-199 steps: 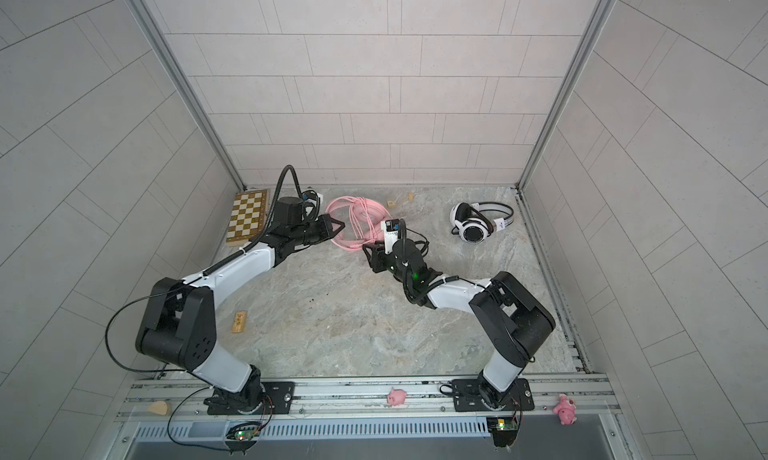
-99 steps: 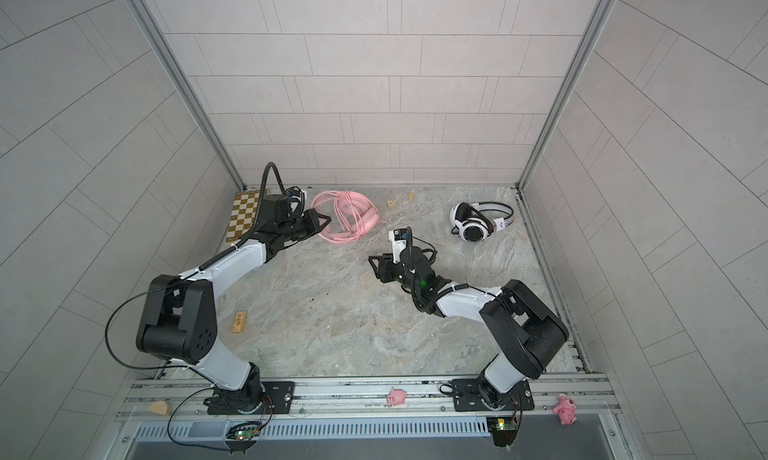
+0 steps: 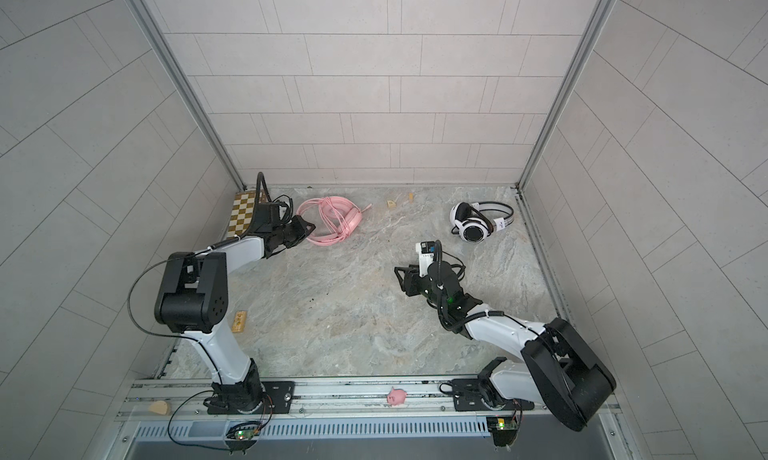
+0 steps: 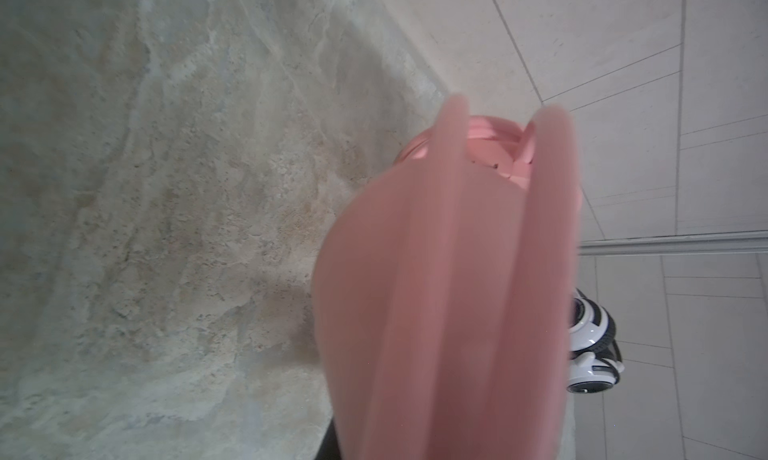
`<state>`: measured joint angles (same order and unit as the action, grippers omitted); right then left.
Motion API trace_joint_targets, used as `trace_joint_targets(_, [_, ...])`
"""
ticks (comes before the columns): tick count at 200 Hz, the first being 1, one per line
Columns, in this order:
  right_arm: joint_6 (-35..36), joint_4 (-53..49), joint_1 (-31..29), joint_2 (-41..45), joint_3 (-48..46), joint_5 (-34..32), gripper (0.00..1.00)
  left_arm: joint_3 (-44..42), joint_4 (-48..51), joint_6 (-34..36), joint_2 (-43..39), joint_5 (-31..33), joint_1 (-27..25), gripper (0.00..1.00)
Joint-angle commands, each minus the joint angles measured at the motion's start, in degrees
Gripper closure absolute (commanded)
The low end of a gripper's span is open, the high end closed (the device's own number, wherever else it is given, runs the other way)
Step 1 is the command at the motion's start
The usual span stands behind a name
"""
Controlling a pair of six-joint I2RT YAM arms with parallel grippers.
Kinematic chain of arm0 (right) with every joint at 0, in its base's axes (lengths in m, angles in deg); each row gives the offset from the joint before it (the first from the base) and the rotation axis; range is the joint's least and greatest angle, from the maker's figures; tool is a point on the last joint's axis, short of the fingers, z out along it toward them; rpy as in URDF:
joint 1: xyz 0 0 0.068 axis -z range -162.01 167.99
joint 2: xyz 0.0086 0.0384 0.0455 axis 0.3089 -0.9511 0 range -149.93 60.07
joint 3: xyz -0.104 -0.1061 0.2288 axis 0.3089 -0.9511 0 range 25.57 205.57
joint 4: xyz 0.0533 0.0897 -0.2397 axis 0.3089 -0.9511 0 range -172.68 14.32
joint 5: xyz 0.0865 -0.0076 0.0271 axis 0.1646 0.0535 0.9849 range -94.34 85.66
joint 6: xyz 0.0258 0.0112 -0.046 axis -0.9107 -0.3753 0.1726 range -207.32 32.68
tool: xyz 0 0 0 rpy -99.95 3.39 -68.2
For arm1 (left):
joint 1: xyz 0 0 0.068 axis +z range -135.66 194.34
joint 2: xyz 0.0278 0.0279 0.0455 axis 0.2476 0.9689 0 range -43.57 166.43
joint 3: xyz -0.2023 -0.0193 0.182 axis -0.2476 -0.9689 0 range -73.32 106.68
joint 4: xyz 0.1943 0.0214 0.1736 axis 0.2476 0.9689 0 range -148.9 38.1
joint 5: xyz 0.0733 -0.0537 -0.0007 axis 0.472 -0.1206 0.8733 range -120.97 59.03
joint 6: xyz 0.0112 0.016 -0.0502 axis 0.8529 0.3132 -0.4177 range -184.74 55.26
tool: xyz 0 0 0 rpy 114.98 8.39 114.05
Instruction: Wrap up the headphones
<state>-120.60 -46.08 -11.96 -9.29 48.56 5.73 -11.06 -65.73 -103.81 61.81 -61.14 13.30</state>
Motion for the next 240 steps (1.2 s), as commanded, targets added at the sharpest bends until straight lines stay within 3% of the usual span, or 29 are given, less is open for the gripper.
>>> trace_joint_targets(1, [0.93,-3.96,3.06,4.23,-1.52,-0.49,0.46,3.61,3.18,0.27,1.40,0.54,-0.31,0.79])
trace_joint_targets(69, [3.87,-21.50,15.61,18.49,0.32,-0.85,0.46,4.27,10.33,1.68,1.53,3.92,-0.34,0.42])
trace_joint_targets(75, [4.56,-23.62,16.47,19.54,1.22,-1.66,0.46,3.95,10.48,1.80,1.10,3.80,-0.36,0.37])
trace_joint_targets(81, [5.37,-25.88,17.21,20.24,2.30,-2.54,0.45,3.44,10.46,1.93,0.35,3.85,-0.34,0.21])
trace_joint_targets(110, [8.91,-34.50,20.96,20.68,8.35,-6.63,0.43,0.52,12.34,2.71,-4.86,6.62,-0.25,0.01])
trace_joint_targets(135, [8.73,-35.95,23.80,19.62,10.05,-13.56,0.34,-4.40,12.83,2.54,-11.56,7.70,0.53,0.00])
trace_joint_targets(162, [9.20,-35.90,24.85,18.83,10.59,-24.97,0.25,-13.69,7.95,1.27,-24.28,9.42,0.60,0.00])
trace_joint_targets(205, [16.87,-25.69,25.50,14.48,7.32,-44.58,0.16,-22.47,8.21,8.05,-42.01,24.99,0.61,0.00])
trace_joint_targets(225, [21.41,-16.77,26.87,11.61,2.49,-43.15,0.15,-28.32,3.59,11.29,-48.19,33.36,0.60,0.00])
trace_joint_targets(240, [24.88,-4.28,27.00,8.74,-3.40,-40.34,0.15,-33.57,-1.73,14.74,-51.90,38.00,0.60,0.00])
